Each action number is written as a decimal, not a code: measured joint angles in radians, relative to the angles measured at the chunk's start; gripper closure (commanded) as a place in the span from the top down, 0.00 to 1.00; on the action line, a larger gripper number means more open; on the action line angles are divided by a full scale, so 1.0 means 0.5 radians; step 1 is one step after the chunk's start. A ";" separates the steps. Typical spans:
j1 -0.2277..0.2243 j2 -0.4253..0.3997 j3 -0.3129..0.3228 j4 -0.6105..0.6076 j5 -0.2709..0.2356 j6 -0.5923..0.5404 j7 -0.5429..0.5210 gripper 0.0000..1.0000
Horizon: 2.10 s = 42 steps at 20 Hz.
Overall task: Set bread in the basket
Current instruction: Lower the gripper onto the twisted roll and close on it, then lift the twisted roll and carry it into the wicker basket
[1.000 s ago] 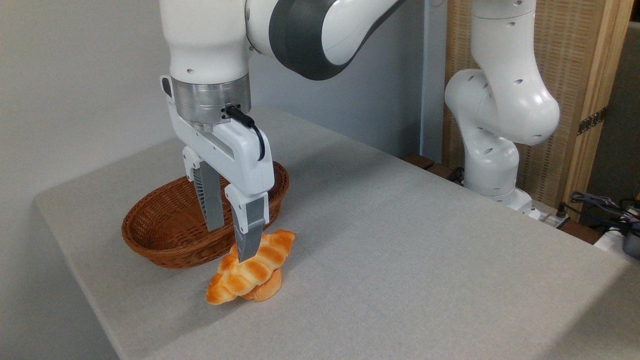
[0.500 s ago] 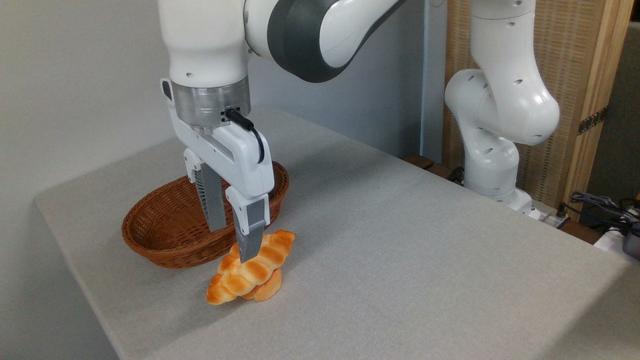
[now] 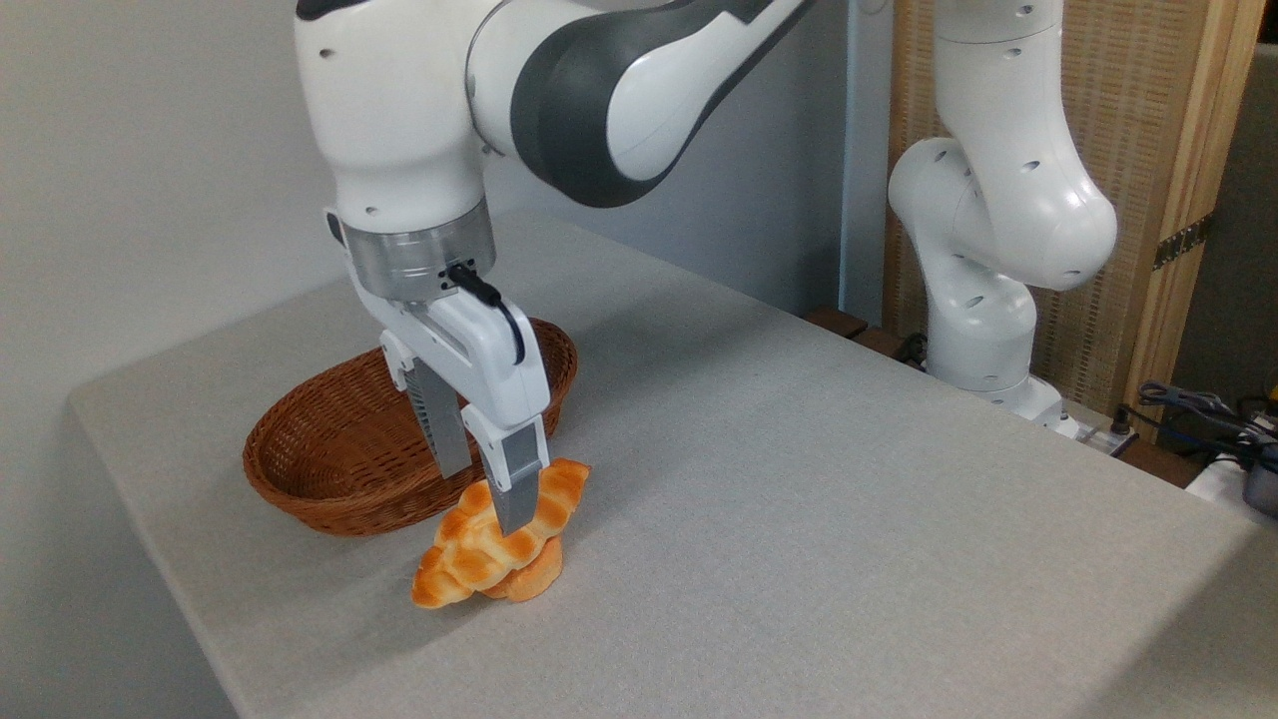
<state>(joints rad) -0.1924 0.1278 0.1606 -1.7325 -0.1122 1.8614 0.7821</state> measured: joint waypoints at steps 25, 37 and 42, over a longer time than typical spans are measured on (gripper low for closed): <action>-0.014 0.109 -0.047 -0.002 0.002 -0.028 -0.049 1.00; -0.013 0.140 -0.063 0.009 0.006 -0.036 -0.011 0.36; -0.010 0.135 -0.062 0.015 0.006 -0.036 -0.007 0.36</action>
<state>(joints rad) -0.1971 0.1953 0.1295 -1.7249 -0.1094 1.8433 0.7785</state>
